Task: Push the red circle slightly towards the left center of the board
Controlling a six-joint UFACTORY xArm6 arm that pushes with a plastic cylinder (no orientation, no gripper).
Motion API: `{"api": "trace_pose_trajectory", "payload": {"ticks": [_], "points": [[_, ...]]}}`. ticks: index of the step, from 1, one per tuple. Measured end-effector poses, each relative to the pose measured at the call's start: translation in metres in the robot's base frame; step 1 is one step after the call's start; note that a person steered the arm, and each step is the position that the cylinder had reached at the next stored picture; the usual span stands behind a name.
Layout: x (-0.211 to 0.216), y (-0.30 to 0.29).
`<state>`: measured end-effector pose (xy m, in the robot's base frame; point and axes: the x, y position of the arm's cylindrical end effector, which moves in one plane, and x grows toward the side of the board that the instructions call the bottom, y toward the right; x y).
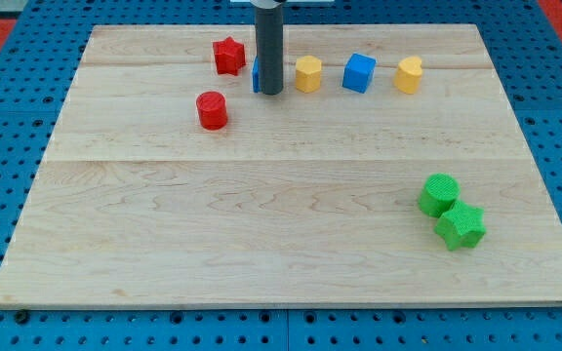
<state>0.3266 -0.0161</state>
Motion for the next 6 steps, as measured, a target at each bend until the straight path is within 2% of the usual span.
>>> {"api": "trace_pose_trajectory", "payload": {"ticks": [3,4,5,6], "points": [[0.012,-0.003],[0.023,-0.032],[0.019,-0.078],[0.001,-0.090]]}}
